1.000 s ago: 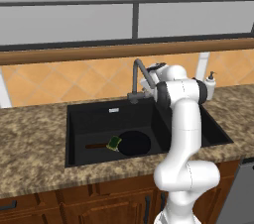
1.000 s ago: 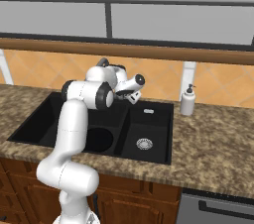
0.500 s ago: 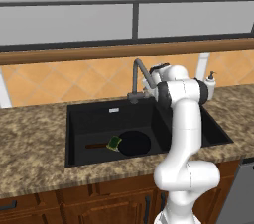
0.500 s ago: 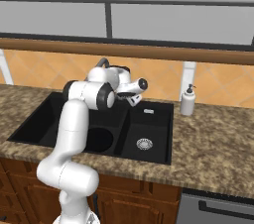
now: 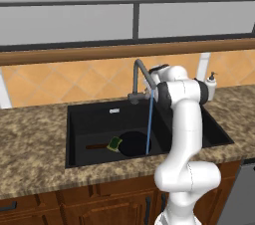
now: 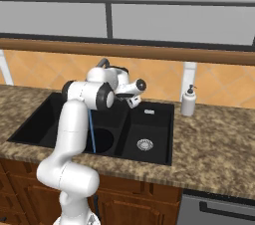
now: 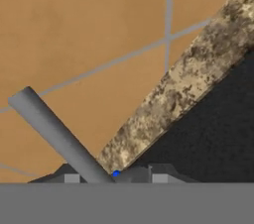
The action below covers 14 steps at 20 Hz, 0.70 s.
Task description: Pick the pan and sponge and place them into the sink. Then turn on the water.
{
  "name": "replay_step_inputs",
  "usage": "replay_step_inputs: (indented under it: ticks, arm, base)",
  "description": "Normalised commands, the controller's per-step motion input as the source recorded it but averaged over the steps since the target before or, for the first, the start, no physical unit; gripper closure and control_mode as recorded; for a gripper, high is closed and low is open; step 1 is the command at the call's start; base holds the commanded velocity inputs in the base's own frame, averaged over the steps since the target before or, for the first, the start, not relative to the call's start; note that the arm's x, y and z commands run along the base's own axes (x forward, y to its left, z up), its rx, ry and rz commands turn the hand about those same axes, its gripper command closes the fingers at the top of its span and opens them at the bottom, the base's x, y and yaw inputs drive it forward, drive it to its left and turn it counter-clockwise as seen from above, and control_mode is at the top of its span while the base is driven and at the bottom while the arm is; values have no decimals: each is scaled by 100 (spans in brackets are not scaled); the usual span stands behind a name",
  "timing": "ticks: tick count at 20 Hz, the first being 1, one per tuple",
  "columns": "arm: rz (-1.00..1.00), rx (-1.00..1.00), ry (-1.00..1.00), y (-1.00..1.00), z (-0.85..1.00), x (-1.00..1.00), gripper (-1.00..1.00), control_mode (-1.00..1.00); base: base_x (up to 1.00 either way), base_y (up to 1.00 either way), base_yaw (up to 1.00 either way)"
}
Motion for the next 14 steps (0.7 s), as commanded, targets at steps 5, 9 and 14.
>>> replay_step_inputs:
  ticks: [5, 9, 14]
  arm:
    - [-18, 12, 17, -9, -38, 4, 100, -100]
    - [-7, 3, 9, -7, -16, 0, 100, -100]
    - [0, 0, 0, 0, 0, 0, 100, -100]
  base:
    - [0, 0, 0]
    - [0, 0, 0]
    - [0, 0, 0]
